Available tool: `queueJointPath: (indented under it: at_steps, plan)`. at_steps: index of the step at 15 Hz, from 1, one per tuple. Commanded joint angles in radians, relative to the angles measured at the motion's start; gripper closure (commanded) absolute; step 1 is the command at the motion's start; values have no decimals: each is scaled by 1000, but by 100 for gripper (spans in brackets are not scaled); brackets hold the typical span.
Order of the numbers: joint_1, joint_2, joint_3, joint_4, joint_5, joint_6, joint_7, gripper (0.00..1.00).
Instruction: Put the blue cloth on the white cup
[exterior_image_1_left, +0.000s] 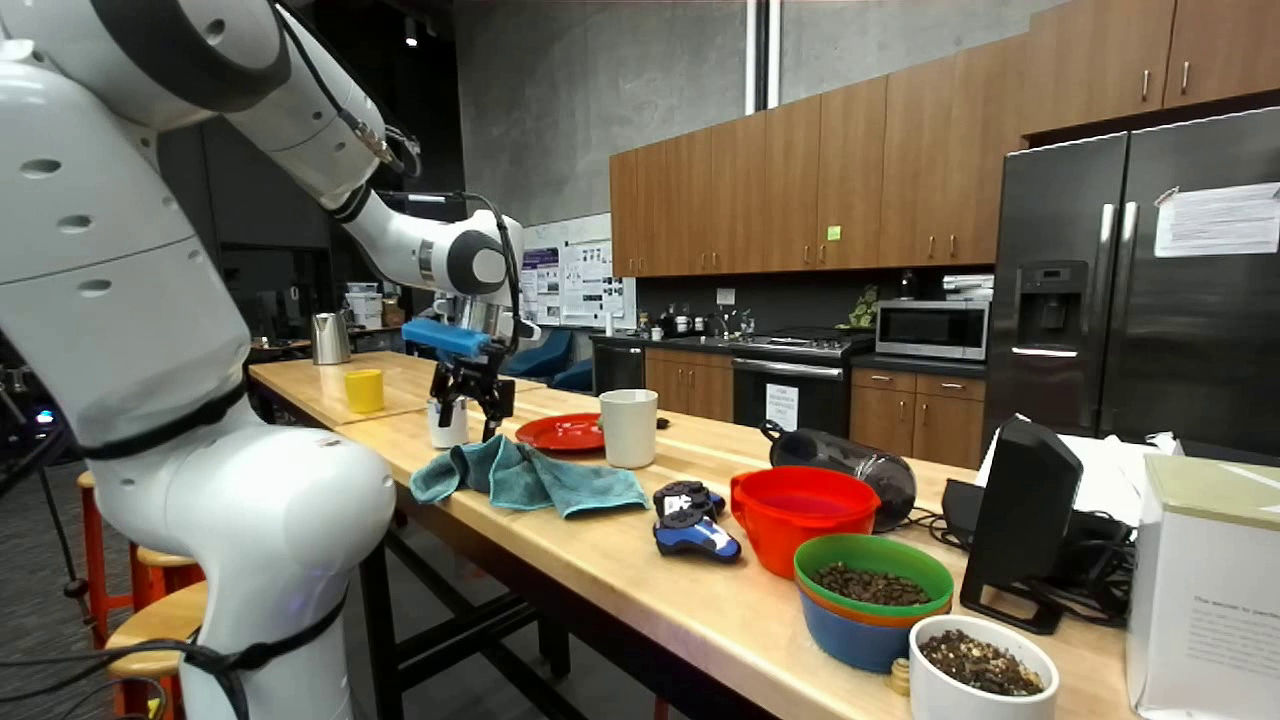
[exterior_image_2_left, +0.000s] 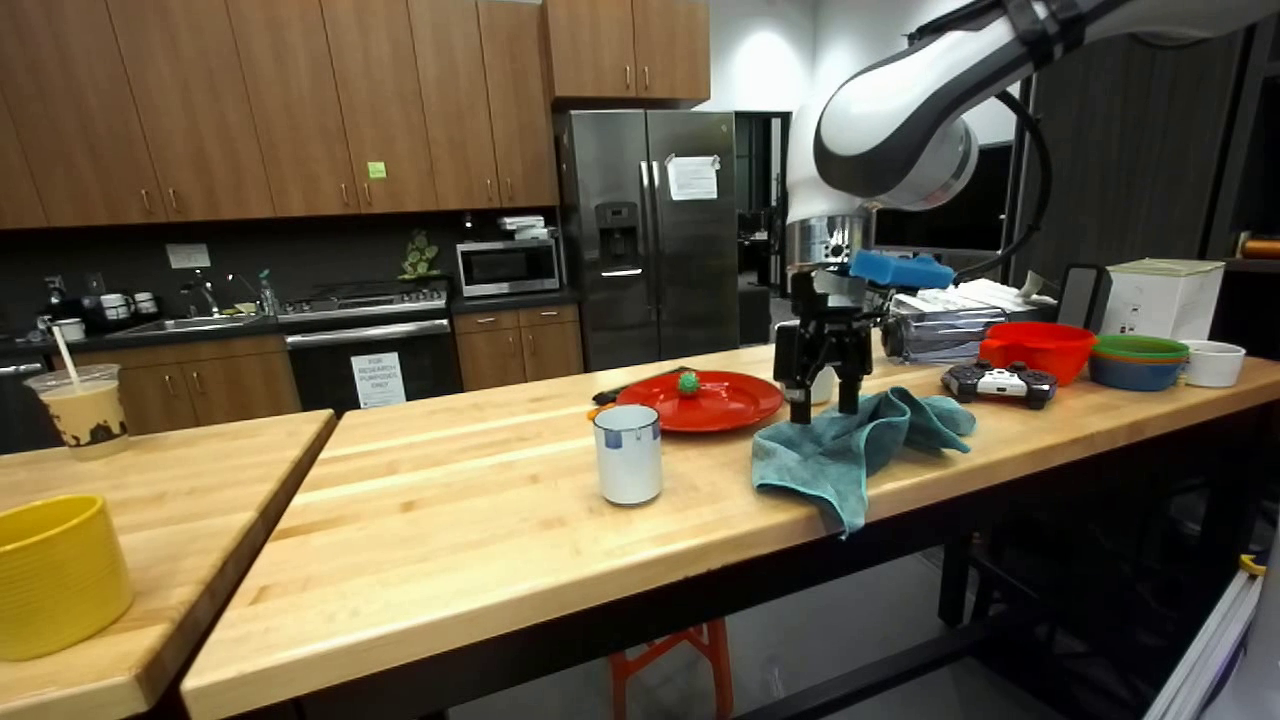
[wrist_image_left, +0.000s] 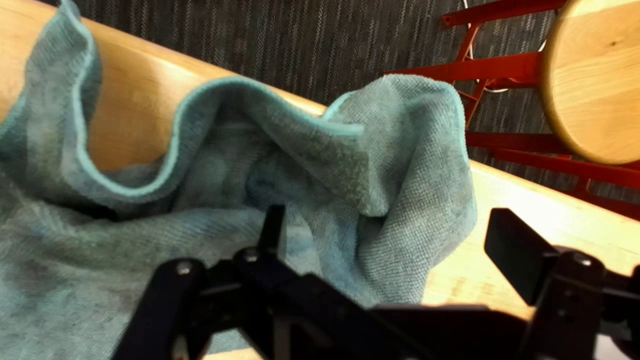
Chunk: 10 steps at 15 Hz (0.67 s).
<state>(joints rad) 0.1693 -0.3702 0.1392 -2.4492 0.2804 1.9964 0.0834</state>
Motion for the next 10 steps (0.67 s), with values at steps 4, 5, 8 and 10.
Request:
queueJointPath:
  at_steps: [4,5,8,10]
  plan:
    - [35,104,57,21,-10,37,-21,0]
    - [42,120,67,25,-13,44,-23,0]
    - [54,163,87,39,-26,59,-26,0]
    - [58,181,94,46,-34,69,-29,25]
